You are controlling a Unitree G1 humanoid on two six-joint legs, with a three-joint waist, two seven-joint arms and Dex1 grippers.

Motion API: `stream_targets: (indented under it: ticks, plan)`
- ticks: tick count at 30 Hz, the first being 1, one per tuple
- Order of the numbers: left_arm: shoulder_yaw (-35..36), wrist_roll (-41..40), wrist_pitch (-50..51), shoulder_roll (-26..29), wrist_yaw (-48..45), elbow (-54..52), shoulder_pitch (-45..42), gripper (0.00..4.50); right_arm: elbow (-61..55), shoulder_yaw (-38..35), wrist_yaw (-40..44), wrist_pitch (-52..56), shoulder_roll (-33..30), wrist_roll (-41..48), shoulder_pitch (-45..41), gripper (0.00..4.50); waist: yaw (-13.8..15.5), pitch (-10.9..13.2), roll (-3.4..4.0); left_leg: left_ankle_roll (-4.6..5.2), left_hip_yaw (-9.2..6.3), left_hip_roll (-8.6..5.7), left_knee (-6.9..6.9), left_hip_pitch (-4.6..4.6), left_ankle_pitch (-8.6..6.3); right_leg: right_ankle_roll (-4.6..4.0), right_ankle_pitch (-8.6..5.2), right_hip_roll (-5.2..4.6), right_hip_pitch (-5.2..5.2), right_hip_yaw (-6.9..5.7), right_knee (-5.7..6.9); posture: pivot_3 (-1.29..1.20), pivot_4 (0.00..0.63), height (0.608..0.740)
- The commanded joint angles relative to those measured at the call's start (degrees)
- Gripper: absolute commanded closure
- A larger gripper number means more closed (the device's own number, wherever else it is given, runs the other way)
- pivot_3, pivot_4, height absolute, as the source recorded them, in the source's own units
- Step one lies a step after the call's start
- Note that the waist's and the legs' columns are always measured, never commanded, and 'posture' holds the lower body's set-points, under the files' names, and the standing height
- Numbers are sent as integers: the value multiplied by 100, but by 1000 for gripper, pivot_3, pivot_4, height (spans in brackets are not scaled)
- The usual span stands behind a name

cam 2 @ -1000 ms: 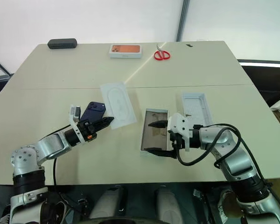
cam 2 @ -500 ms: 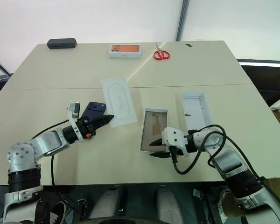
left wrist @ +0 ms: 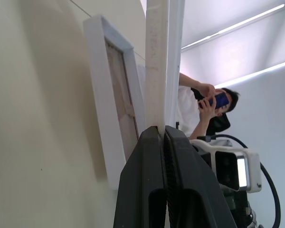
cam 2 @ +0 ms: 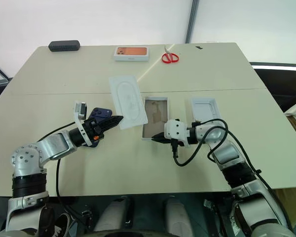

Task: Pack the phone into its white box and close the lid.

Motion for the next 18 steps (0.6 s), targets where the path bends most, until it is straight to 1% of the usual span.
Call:
stream_targets:
  ticks: [1,7,10,14,18]
  plan:
    - [-98,6,-100,-43,-152,-72,-52,4500,143,-54,81,-287,31,-39,-186,4439,12,0,-1,0,0,0,0,0,0,0,0,-1,0,0,0,0,150,740]
    - [-181,107,-153,-69,-224,-80,-51,4500,147,-48,330,-274,-5,72,-122,4439,4,2,-3,-1,-1,-1,0,-3,1,0,0,-3,0,-1,-1,0,150,740]
    - [-217,147,-191,-89,-260,-85,-44,4500,56,-135,308,-144,27,151,-106,3645,-6,2,-2,-2,-1,0,0,-2,1,0,0,-1,-1,-1,0,0,150,740]
    - [-274,270,-200,-80,-366,-68,-48,4500,-116,-317,259,91,-81,278,-60,1626,2,2,-2,-3,-2,-1,0,-2,2,0,0,-2,0,-1,1,0,150,740]
    - [-380,452,-197,-75,-540,3,-102,4500,-392,-691,190,365,-344,470,144,1626,24,2,-3,-3,-3,-1,0,-5,2,-1,0,-5,-1,-2,-1,0,150,740]
